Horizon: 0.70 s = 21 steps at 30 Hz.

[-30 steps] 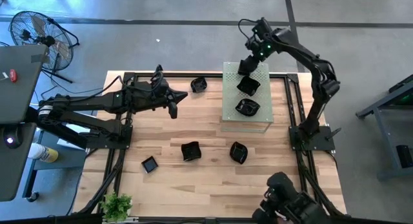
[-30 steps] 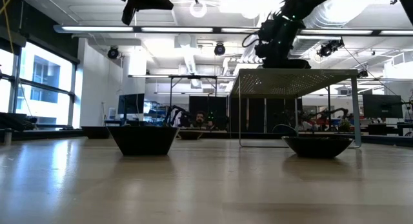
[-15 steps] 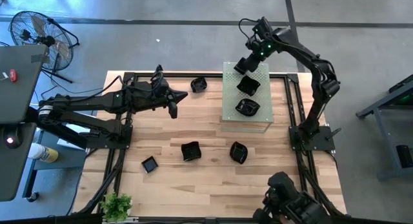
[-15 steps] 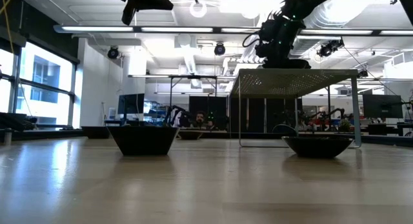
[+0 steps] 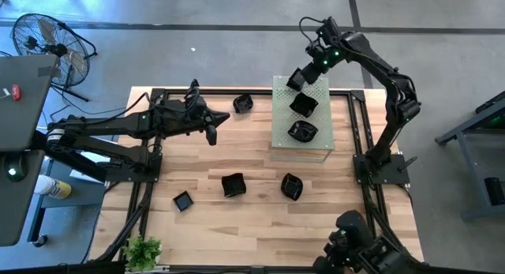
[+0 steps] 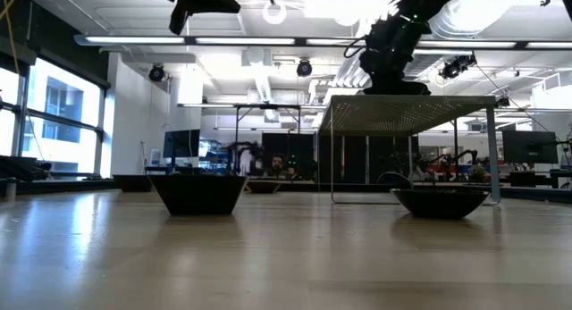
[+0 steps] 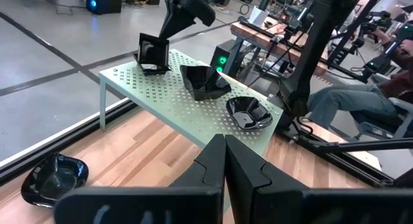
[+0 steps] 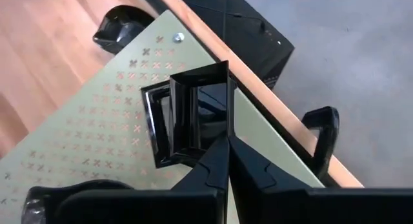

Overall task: Pick & Place Mini shaped plates
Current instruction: Stack the black square plate on the black square plate on the shelf

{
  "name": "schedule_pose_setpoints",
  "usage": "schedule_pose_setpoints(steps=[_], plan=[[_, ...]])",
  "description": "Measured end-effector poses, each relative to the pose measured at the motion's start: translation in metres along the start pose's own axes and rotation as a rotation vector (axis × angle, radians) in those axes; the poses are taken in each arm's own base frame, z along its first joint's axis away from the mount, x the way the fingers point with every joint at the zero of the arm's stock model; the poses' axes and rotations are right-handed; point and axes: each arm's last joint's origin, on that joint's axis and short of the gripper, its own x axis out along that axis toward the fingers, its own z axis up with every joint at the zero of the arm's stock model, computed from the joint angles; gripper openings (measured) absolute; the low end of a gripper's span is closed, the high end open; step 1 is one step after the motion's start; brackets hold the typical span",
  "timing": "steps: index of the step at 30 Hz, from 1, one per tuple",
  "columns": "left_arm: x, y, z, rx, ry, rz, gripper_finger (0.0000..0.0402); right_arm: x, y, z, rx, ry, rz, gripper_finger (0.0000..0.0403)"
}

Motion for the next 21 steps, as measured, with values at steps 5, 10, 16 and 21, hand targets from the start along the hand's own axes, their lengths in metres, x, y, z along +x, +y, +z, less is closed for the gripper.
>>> schedule_pose_setpoints(steps=[5, 10, 16, 21], plan=[[0.0000, -0.0003, -0.0001, 0.000, 0.003, -0.009, 0.0000, 0.0005, 0.0022, 0.0011, -0.030, -0.012, 0.030, 0.0002], [0.0000, -0.0003, -0.0001, 0.000, 0.003, -0.009, 0.0000, 0.0005, 0.0028, 0.0009, -0.060, -0.014, 0.052, 0.0001], [0.0000, -0.0003, -0.0001, 0.000, 0.003, -0.008, 0.0000, 0.0005, 0.0035, 0.0005, -0.098, -0.013, 0.069, 0.0002], [0.0000, -0.0003, -0.0001, 0.000, 0.003, -0.008, 0.0000, 0.0010, 0.0043, 0.0007, -0.116, -0.011, 0.058, 0.0019]])
